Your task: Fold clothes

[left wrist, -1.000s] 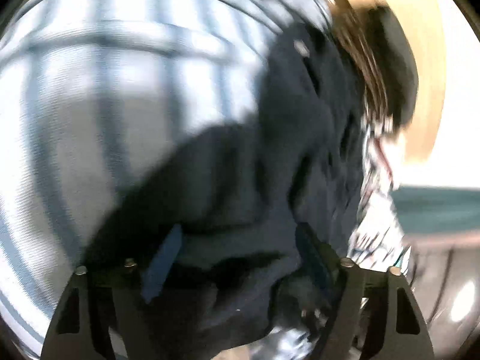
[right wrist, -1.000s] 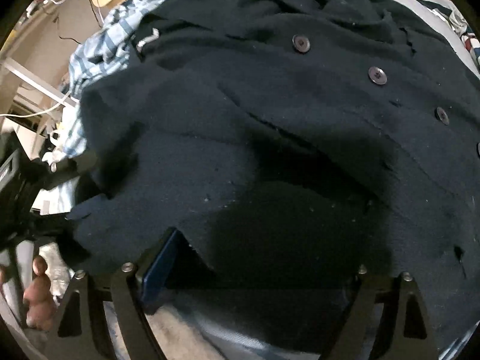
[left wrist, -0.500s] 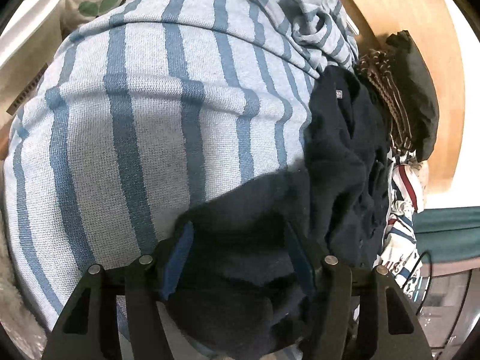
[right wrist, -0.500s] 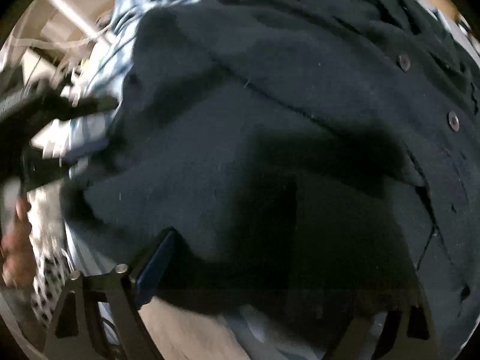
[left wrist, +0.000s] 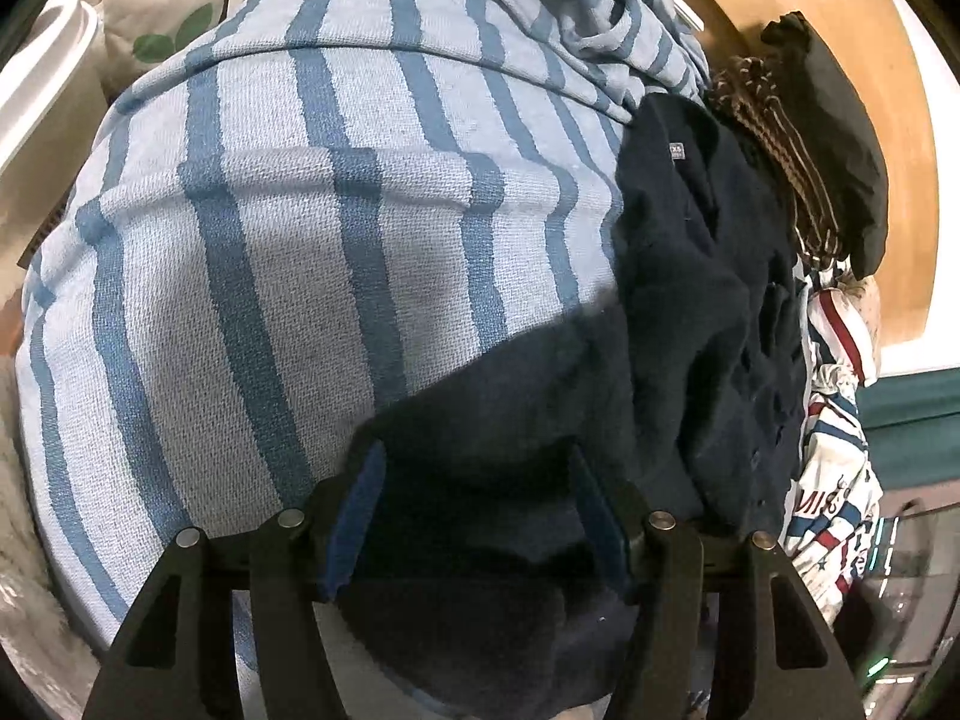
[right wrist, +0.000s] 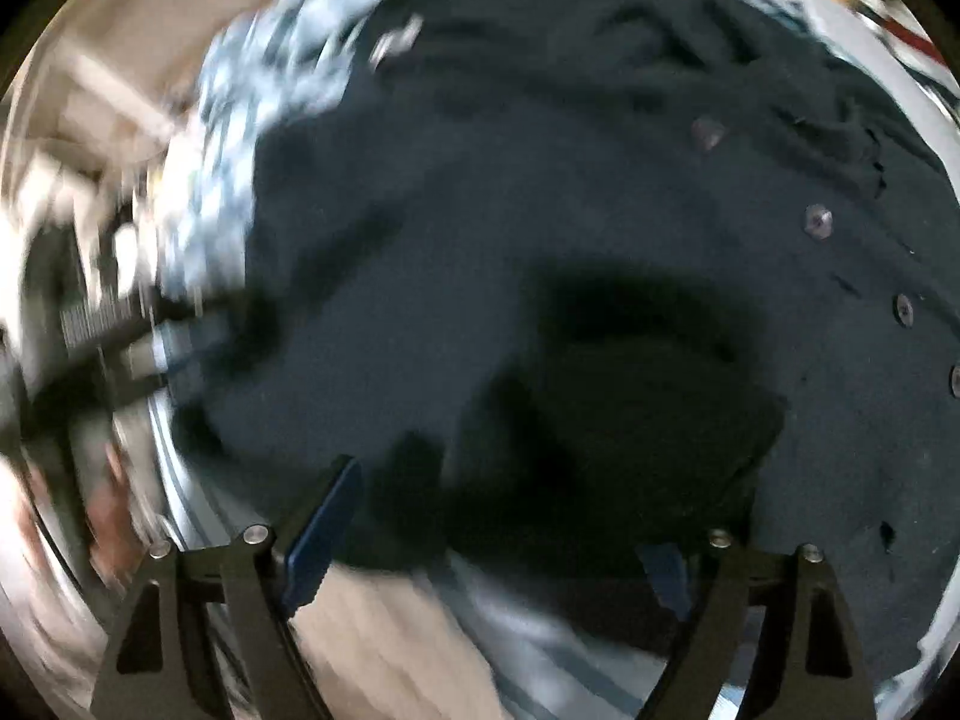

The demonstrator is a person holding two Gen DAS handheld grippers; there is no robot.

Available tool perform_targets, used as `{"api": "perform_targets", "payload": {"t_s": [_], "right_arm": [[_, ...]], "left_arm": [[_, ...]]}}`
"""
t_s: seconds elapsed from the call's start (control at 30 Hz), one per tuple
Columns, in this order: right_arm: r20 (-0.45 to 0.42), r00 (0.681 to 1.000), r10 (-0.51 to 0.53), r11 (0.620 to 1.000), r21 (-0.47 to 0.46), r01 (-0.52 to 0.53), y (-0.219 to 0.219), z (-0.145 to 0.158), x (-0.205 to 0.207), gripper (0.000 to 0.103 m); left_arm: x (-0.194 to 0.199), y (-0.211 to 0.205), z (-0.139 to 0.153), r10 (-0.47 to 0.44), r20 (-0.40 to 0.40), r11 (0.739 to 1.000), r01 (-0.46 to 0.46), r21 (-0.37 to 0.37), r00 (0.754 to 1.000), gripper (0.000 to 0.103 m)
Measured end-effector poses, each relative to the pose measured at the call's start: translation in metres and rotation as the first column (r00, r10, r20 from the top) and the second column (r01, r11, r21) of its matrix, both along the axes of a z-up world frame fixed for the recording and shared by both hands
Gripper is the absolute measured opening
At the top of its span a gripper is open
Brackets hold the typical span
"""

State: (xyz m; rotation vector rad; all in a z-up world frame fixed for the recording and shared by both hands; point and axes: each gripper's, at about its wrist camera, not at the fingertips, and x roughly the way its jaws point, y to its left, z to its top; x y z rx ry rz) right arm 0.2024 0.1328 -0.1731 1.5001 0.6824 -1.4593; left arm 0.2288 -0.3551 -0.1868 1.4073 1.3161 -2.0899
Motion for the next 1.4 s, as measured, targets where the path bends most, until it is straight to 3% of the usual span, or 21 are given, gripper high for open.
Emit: {"api": "perform_targets", "payload": {"t_s": [0.07, 0.13, 0.2, 0.3, 0.5, 0.6, 0.7, 0.77, 0.93, 1.07, 1.4], "right_arm": [[0.051, 0.997, 0.052, 0.997, 0.059, -0.055, 0.000, -0.019, 0.013, 0.089], [0.021, 0.998, 0.063, 0.994, 0.088, -0.064, -0.006, -0.028, 0.017, 0.093], [-0.004, 0.999, 0.036, 0.995, 0.089, -0.036, -0.014, -0.028, 0.013, 0.094], [-0.058, 0.998, -0.017, 0.998, 0.059, 0.021, -0.024, -0.017, -0.006, 0.087], [-0.183, 0.974, -0.135, 0.989, 0.043, 0.145, -0.047, -0.014, -0.057, 0.086], [-0.148, 0.967, -0.208, 0.976, 0.026, 0.214, -0.044, -0.016, -0.069, 0.087], [-0.079, 0.978, -0.192, 0.981, -0.056, 0.188, -0.036, -0.002, -0.059, 0.087], [-0.048, 0.991, -0.121, 0.991, -0.061, 0.118, -0.034, 0.005, -0.049, 0.089], [-0.083, 0.995, 0.055, 0.993, 0.111, -0.046, -0.040, -0.011, -0.032, 0.091], [-0.062, 0.998, 0.022, 0.994, 0.106, -0.015, -0.036, -0.023, -0.041, 0.099], [-0.071, 0.997, -0.014, 0.998, 0.064, 0.019, -0.029, -0.019, -0.068, 0.103]], "left_arm": [[0.004, -0.001, -0.001, 0.002, -0.006, 1.000, -0.002, 0.008, 1.000, 0.064], [0.008, -0.003, -0.001, 0.000, -0.013, 1.000, 0.000, 0.019, 1.000, 0.064], [0.012, -0.006, -0.002, 0.002, -0.020, 1.000, -0.001, 0.031, 1.000, 0.064], [0.018, -0.008, -0.003, 0.005, -0.026, 0.999, -0.004, 0.039, 1.000, 0.064], [0.025, -0.007, -0.002, -0.020, -0.017, 1.000, 0.021, 0.016, 1.000, 0.064], [0.029, -0.007, -0.002, -0.037, -0.019, 0.999, 0.037, 0.005, 0.999, 0.064], [0.033, -0.007, -0.002, -0.046, -0.012, 0.999, 0.046, -0.010, 0.999, 0.064], [0.035, -0.006, -0.002, -0.045, -0.005, 0.999, 0.045, -0.016, 0.999, 0.064], [0.047, -0.010, -0.002, -0.041, -0.022, 0.999, 0.041, -0.007, 0.999, 0.064], [0.058, -0.014, -0.003, -0.040, -0.042, 0.999, 0.040, 0.012, 0.998, 0.064], [0.076, -0.010, 0.000, -0.084, -0.033, 0.995, 0.082, -0.047, 0.996, 0.064]]}}
